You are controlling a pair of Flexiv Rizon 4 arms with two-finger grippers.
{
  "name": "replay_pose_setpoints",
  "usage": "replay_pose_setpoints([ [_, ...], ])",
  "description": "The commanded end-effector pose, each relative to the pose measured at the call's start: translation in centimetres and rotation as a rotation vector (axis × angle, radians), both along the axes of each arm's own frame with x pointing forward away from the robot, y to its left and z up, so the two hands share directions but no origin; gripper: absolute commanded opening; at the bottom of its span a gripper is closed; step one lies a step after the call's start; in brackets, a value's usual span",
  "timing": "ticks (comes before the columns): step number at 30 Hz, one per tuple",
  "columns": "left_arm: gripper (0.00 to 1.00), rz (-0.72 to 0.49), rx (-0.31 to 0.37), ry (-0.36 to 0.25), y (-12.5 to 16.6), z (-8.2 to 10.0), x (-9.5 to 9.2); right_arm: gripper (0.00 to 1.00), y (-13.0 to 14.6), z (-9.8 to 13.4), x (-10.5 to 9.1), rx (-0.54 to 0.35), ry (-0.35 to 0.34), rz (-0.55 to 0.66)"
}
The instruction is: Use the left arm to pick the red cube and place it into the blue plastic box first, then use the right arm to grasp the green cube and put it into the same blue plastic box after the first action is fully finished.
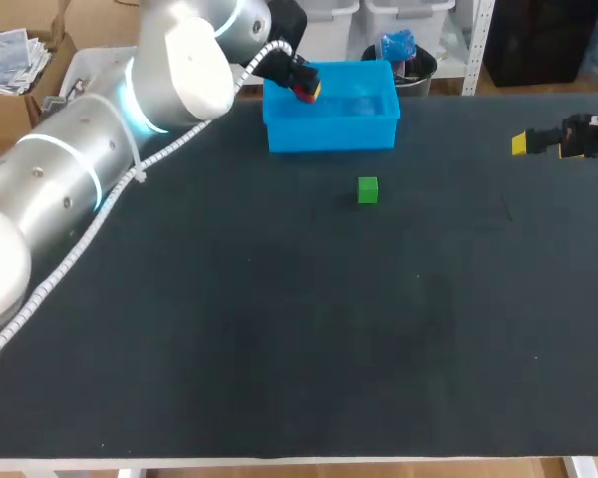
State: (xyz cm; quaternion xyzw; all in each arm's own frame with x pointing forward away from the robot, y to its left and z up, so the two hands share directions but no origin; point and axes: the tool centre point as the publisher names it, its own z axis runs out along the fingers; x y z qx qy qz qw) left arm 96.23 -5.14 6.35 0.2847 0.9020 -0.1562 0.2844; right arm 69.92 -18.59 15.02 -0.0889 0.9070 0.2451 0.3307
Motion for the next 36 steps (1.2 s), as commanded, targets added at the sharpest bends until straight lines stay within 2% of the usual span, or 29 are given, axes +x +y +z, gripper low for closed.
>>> replay_pose_setpoints([
  [1, 0.0, -0.011, 0.058, 0.089, -2.3, -3.0, 4.1, 1.0, 0.0, 0.0, 0.1, -0.001, 0.0, 0.0],
  [5, 0.0, -0.008, 0.071, 0.107, -2.3, -3.6, 4.3, 1.0, 0.0, 0.0, 0.1, -0.001, 0.0, 0.0],
  [6, 0.29, -0.009, 0.075, 0.11, -2.4, -3.7, 4.4, 1.0, 0.0, 0.0, 0.1, -0.001, 0.0, 0.0],
  [7, 0.47, -0.01, 0.077, 0.111, -2.4, -3.7, 4.4, 1.0, 0.0, 0.0, 0.1, -0.001, 0.0, 0.0],
  [8, 0.99, -0.011, 0.078, 0.112, -2.4, -3.7, 4.3, 1.0, 0.0, 0.0, 0.1, -0.001, 0.0, 0.0],
  [15, 1.0, -0.018, 0.084, 0.114, -2.6, -3.3, 4.1, 1.0, 0.0, 0.0, 0.1, -0.001, 0.0, 0.0],
  [22, 1.0, -0.036, 0.074, 0.074, -2.3, -0.4, 3.1, 1.0, 0.0, 0.0, 0.1, -0.001, 0.0, 0.0],
  [30, 1.0, -0.053, 0.05, 0.021, -0.1, 4.0, 0.3, 1.0, 0.0, 0.0, 0.1, -0.001, 0.0, 0.0],
  [36, 1.0, -0.059, 0.03, -0.022, 3.1, 7.0, -3.3, 1.0, 0.0, 0.0, 0.1, -0.001, 0.0, 0.0],
])
